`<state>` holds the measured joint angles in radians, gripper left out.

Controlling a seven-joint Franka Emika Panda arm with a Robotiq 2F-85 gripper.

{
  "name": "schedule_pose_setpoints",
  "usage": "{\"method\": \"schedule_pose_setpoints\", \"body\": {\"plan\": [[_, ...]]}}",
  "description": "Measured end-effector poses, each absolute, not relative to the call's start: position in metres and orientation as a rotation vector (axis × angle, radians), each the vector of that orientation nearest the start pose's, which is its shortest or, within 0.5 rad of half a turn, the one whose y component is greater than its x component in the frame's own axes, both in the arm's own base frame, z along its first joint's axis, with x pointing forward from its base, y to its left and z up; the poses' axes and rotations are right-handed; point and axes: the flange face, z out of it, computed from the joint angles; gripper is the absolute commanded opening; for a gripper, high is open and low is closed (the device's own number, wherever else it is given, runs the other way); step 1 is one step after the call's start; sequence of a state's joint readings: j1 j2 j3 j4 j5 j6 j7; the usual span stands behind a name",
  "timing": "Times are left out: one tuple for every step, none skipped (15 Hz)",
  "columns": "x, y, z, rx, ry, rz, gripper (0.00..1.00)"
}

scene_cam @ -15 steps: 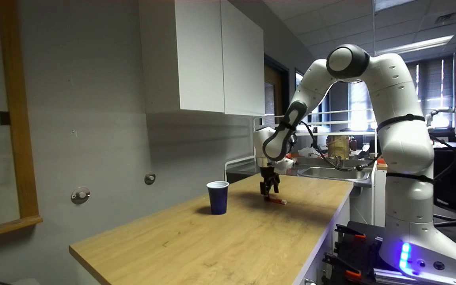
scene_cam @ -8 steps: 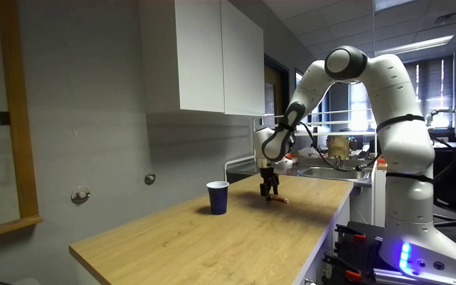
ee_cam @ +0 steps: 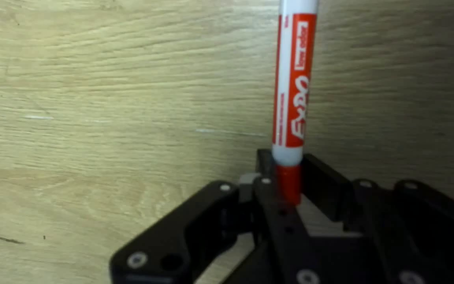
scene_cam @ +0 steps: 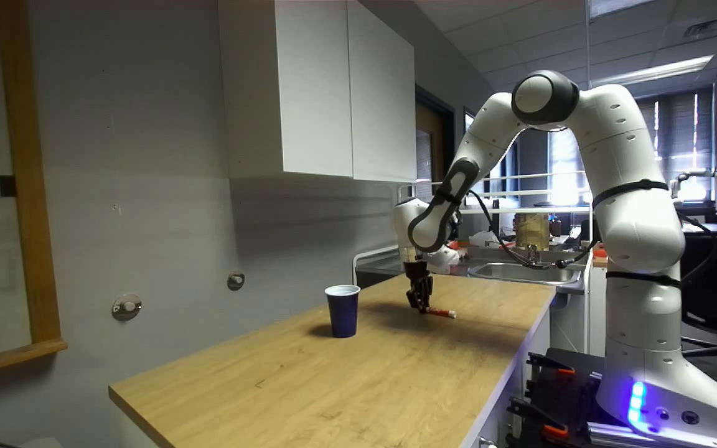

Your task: Pick up the red marker and put it in the dark blue cup

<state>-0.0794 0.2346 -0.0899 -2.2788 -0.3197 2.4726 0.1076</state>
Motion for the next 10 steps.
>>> {"method": "schedule_pose_setpoints", "body": {"plan": [[0.522,-0.089,0.249,-3.353,0.033,0.083,0.10],[0.522,-0.089,0.250,-3.353,0.033,0.083,0.10],[0.522,-0.089,0.250,-3.353,0.034,0.084,0.10],[0.522,-0.089,0.250,-3.353,0.035,0.084,0.10],[0.522,-0.089,0.250,-3.353,0.036,0.084,0.10],[0.522,-0.090,0.251,-3.353,0.037,0.084,0.10],[0.522,-0.090,0.252,-3.354,0.039,0.082,0.10],[0.522,-0.091,0.255,-3.355,0.042,0.082,0.10],[0.521,-0.090,0.258,-3.355,0.044,0.080,0.08],[0.519,-0.089,0.263,-3.356,0.043,0.071,0.08]]}}
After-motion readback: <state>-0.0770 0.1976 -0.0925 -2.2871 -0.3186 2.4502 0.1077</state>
